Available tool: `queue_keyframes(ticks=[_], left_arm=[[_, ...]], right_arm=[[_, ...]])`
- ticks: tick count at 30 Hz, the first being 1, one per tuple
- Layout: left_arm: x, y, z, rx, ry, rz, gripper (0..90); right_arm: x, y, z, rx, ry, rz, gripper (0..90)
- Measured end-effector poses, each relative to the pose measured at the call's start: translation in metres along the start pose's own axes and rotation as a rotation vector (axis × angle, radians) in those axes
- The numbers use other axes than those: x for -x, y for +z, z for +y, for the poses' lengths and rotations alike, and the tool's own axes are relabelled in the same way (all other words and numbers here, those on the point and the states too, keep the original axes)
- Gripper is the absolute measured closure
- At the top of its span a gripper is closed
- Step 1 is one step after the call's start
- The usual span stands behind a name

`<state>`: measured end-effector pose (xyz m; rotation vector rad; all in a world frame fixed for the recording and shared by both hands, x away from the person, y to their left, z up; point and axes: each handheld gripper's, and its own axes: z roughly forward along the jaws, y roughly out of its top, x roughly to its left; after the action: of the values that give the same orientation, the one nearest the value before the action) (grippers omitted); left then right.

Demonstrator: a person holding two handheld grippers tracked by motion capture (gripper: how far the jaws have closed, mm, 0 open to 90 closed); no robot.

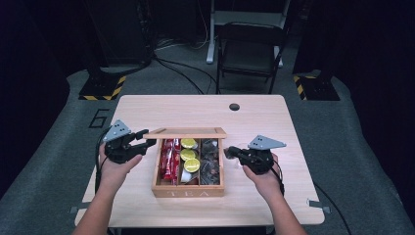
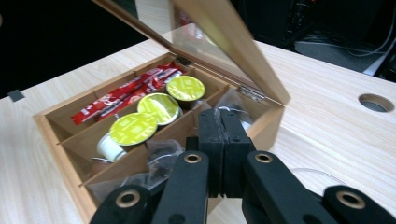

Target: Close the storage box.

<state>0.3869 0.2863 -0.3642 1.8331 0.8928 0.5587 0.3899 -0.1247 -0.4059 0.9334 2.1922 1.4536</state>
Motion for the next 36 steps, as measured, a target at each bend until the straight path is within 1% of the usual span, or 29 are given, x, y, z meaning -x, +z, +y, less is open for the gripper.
queue_keyframes(ticks=[1,4,5,7,9,12,15,18,19,23,24,25,26,27,30,33,34,35,36], left_arm=[[0.000,0.000,0.000,-0.003,0.003,0.001,55.1],[0.001,-0.001,-0.001,-0.008,0.001,0.001,55.2],[0.002,0.000,-0.001,-0.006,0.003,0.004,55.2],[0.002,-0.001,-0.002,-0.007,0.007,0.005,55.2],[0.002,-0.001,-0.002,-0.009,0.006,0.006,55.1],[0.003,-0.001,-0.003,-0.010,0.010,0.008,55.1],[0.003,-0.001,-0.003,-0.010,0.009,0.008,55.1],[0.003,-0.001,-0.003,-0.012,0.010,0.008,55.1],[0.003,-0.001,-0.003,-0.012,0.009,0.007,55.1],[0.003,-0.001,-0.003,-0.012,0.009,0.007,55.1],[0.003,-0.001,-0.003,-0.012,0.009,0.007,55.0],[0.003,-0.001,-0.003,-0.012,0.009,0.007,55.1],[0.003,-0.001,-0.003,-0.013,0.009,0.006,55.0],[0.003,-0.001,-0.003,-0.013,0.009,0.006,55.0],[0.003,-0.001,-0.003,-0.013,0.009,0.006,55.0],[0.003,-0.001,-0.003,-0.013,0.009,0.006,55.0],[0.003,-0.001,-0.003,-0.013,0.009,0.006,55.0],[0.003,-0.001,-0.003,-0.013,0.009,0.006,55.0],[0.003,-0.001,-0.003,-0.013,0.008,0.006,55.0]], right_arm=[[0.002,0.000,0.000,-0.001,0.014,-0.009,89.4],[0.008,-0.001,-0.002,-0.006,0.013,-0.031,89.4],[0.010,-0.002,-0.002,-0.012,0.004,-0.042,89.4],[0.014,-0.002,-0.003,-0.018,0.009,-0.063,89.4],[0.018,-0.003,-0.005,-0.019,0.021,-0.074,89.4],[0.024,-0.003,-0.008,-0.033,0.028,-0.092,89.4],[0.029,-0.002,-0.011,-0.045,0.033,-0.115,89.3],[0.033,-0.001,-0.013,-0.055,0.036,-0.127,89.3],[0.033,-0.001,-0.014,-0.057,0.047,-0.136,89.3],[0.036,-0.001,-0.016,-0.060,0.040,-0.142,89.3],[0.036,0.000,-0.016,-0.065,0.050,-0.147,89.3],[0.037,0.000,-0.017,-0.068,0.042,-0.148,89.3],[0.037,0.001,-0.018,-0.070,0.048,-0.151,89.3],[0.038,0.001,-0.018,-0.070,0.041,-0.150,89.3],[0.038,0.002,-0.019,-0.074,0.051,-0.156,89.2],[0.039,0.002,-0.020,-0.082,0.045,-0.161,89.2],[0.040,0.002,-0.021,-0.085,0.035,-0.160,89.1],[0.040,0.002,-0.021,-0.087,0.038,-0.162,89.1],[0.040,0.003,-0.022,-0.084,0.051,-0.167,89.1]])
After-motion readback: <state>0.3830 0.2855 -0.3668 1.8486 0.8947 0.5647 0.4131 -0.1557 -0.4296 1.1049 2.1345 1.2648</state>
